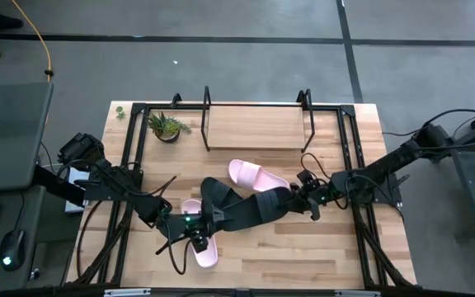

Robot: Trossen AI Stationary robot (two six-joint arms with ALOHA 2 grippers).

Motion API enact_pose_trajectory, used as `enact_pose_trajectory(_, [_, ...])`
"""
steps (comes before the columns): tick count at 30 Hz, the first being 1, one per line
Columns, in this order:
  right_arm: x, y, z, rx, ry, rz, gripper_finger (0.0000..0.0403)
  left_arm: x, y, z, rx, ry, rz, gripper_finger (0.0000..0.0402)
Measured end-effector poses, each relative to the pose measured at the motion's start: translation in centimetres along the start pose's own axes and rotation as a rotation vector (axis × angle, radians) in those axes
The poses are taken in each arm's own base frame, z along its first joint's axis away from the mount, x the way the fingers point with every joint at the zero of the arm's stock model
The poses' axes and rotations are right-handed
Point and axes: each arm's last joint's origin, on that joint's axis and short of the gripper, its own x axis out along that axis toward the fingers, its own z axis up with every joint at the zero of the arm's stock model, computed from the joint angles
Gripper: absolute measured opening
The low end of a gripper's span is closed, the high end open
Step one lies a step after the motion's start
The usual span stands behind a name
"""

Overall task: Pick and place slides into the shelf
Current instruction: Put the bottom black slide on the shelf

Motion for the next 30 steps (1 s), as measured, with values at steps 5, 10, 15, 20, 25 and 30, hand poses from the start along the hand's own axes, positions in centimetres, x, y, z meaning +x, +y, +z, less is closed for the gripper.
enact_pose_trajectory(5, [0.0,0.0,0.0,-0.019,0.0,0.0,0.0,0.0,0.0,0.0,0.001,-0.006,-0.003,0.0043])
enact_pose_trajectory(10, [0.0,0.1,-0.1,-0.078,0.026,0.021,0.0,0.0,0.0,0.0,-0.016,0.001,0.001,0.0041])
enact_pose_trajectory(15, [0.0,0.1,0.0,-0.131,0.021,0.022,0.0,0.0,0.0,-0.1,-0.015,0.036,0.022,0.0058])
enact_pose_trajectory(20, [0.0,-0.2,0.4,-0.158,0.013,0.014,0.0,0.0,0.1,-0.1,-0.015,0.05,0.029,0.0042])
enact_pose_trajectory(25, [0.0,-0.8,0.4,-0.292,0.056,-0.01,0.0,0.0,0.0,-0.2,-0.01,0.057,0.03,0.0042])
enact_pose_trajectory(30, [0.0,-1.2,0.3,-0.454,0.065,-0.061,0.0,0.0,0.0,-0.2,-0.01,0.061,0.031,0.0042])
